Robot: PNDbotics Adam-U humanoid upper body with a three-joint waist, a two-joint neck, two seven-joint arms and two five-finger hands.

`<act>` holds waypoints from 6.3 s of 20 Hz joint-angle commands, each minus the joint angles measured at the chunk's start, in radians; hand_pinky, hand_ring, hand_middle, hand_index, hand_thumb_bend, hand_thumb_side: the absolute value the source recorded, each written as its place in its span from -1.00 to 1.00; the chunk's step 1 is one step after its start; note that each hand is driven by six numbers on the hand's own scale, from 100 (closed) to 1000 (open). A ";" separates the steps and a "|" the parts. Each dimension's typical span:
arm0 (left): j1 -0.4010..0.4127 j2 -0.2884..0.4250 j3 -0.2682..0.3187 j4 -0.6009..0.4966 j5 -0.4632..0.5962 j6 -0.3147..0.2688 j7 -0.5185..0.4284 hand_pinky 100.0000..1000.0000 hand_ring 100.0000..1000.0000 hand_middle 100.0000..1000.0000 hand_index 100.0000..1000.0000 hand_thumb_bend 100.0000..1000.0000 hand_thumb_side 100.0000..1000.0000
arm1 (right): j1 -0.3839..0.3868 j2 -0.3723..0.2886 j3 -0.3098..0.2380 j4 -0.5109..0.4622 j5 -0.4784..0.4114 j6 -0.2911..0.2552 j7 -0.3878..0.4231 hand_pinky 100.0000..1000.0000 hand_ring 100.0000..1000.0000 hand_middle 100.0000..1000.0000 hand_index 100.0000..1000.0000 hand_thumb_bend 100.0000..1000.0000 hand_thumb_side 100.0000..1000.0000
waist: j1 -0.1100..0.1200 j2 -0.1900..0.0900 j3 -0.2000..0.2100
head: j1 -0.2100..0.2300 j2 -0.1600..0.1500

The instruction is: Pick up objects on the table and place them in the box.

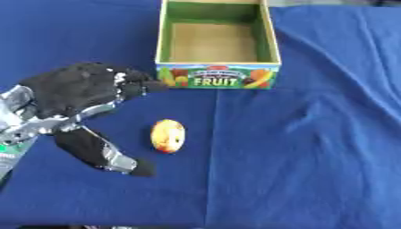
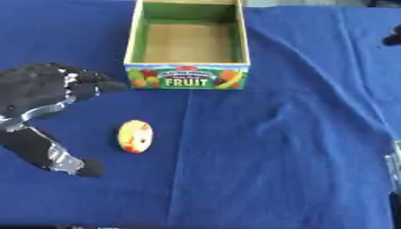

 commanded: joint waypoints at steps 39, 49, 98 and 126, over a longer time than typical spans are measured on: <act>-0.027 -0.088 -0.062 0.116 -0.012 0.333 -0.096 0.25 0.66 0.56 1.00 -0.29 0.33 | -0.008 -0.002 0.007 -0.019 -0.015 0.016 0.028 0.26 -0.01 -0.04 0.53 -1.00 1.00 | 0.006 -0.010 -0.011 | 0.018 -0.024; -0.040 -0.111 -0.064 0.190 -0.035 0.308 -0.106 0.24 0.64 0.50 1.00 0.08 0.53 | -0.007 0.003 0.009 -0.019 -0.018 0.018 0.032 0.26 -0.02 -0.05 0.53 -1.00 1.00 | 0.005 -0.008 -0.013 | 0.021 -0.028; -0.034 -0.139 -0.088 0.181 -0.143 0.308 0.006 -0.52 -0.02 -0.17 0.44 -1.00 -0.37 | -0.004 0.013 0.010 -0.019 -0.031 0.029 0.046 0.27 -0.02 -0.06 0.53 -1.00 1.00 | 0.000 -0.009 -0.012 | 0.022 -0.037; -0.092 -0.099 0.054 -0.015 -0.035 0.365 0.190 -0.90 -0.16 -0.36 -0.10 -1.00 -0.58 | -0.001 0.010 0.007 -0.019 -0.035 0.032 0.047 0.27 -0.02 -0.07 0.53 -1.00 1.00 | 0.009 -0.007 -0.004 | 0.001 -0.033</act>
